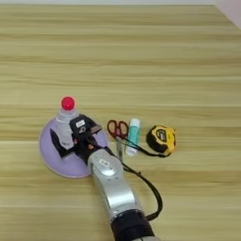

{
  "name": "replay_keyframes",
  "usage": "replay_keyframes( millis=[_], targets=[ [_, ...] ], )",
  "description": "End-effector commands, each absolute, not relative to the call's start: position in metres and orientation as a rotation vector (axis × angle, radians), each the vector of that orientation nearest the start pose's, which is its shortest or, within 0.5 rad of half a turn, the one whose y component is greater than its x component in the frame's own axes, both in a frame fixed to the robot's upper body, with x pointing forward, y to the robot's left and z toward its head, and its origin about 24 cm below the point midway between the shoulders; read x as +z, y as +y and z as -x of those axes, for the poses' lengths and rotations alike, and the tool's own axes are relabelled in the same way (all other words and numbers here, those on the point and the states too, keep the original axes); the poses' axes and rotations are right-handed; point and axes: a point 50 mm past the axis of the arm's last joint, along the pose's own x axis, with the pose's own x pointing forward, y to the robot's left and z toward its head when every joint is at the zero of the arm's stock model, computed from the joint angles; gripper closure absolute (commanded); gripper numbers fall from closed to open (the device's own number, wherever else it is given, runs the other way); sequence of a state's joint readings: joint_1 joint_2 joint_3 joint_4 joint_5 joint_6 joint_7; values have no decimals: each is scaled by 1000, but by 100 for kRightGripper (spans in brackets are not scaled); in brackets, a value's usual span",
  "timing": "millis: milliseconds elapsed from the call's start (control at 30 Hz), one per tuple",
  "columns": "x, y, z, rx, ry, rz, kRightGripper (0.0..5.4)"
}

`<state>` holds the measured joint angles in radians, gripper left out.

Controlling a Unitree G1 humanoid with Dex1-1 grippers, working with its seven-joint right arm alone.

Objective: Move the objects on the table

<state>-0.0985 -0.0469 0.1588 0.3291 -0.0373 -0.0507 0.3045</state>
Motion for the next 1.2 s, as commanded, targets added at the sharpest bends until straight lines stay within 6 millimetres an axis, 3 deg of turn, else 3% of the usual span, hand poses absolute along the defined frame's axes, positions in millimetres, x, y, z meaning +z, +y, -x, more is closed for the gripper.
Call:
replay_keyframes(
  millis=[33,400,1200],
  targets=[
    [14,-103,-263,471,100,99,3],
    [18,-105,-257,442,66,103,3],
    [26,-133,-241,292,52,136,3]
  ],
)
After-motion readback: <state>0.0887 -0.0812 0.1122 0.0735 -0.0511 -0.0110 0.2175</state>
